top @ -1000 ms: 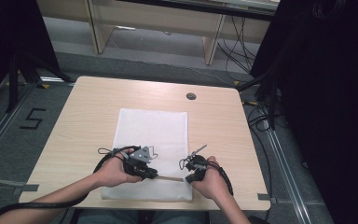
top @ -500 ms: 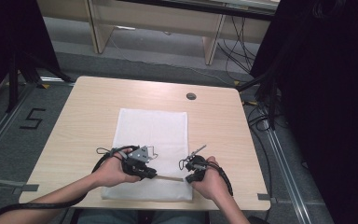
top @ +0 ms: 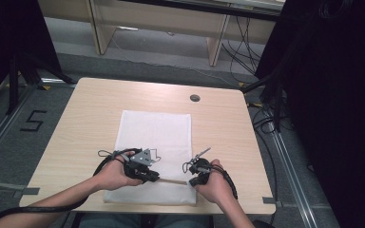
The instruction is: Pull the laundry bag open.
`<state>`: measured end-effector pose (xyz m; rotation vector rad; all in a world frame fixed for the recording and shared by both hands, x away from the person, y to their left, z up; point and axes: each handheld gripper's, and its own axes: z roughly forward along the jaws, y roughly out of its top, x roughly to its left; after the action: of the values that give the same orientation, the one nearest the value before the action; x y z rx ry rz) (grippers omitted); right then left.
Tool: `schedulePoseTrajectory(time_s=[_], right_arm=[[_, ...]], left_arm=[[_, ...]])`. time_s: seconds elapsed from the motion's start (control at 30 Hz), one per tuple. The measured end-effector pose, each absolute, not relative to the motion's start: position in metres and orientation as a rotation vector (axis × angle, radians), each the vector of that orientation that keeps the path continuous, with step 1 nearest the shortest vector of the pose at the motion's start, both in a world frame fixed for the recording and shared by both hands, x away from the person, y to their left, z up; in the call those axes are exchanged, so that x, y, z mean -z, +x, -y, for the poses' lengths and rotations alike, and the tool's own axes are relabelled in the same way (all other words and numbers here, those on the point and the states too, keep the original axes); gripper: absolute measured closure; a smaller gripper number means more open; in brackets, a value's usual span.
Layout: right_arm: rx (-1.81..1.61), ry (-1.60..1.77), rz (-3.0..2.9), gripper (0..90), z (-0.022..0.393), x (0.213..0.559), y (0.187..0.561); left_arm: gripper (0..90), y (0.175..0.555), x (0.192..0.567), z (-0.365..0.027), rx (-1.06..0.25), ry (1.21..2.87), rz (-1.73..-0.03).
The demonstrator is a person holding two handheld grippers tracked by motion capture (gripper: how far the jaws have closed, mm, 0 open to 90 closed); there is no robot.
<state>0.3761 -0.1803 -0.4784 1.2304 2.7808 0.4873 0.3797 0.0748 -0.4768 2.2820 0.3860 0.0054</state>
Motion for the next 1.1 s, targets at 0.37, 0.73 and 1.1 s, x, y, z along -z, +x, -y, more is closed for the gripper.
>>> schedulePoseTrajectory(time_s=[0.37, 0.73, 1.1], right_arm=[[-0.489, 1.239, -2.778, 90.0, 0.1806, 0.4784, 0.3764], [-0.489, 1.252, -2.775, 90.0, 0.1808, 0.4786, 0.3766], [-0.486, 1.243, -2.777, 90.0, 0.1806, 0.4785, 0.3768]], left_arm=[[83.2, 0.3781, 0.4765, -0.0777, -0.024, 2.291, -0.372], [83.3, 0.3788, 0.4758, -0.0809, -0.020, 2.286, -0.378], [83.2, 0.3774, 0.4745, -0.0827, -0.033, 2.297, -0.366]])
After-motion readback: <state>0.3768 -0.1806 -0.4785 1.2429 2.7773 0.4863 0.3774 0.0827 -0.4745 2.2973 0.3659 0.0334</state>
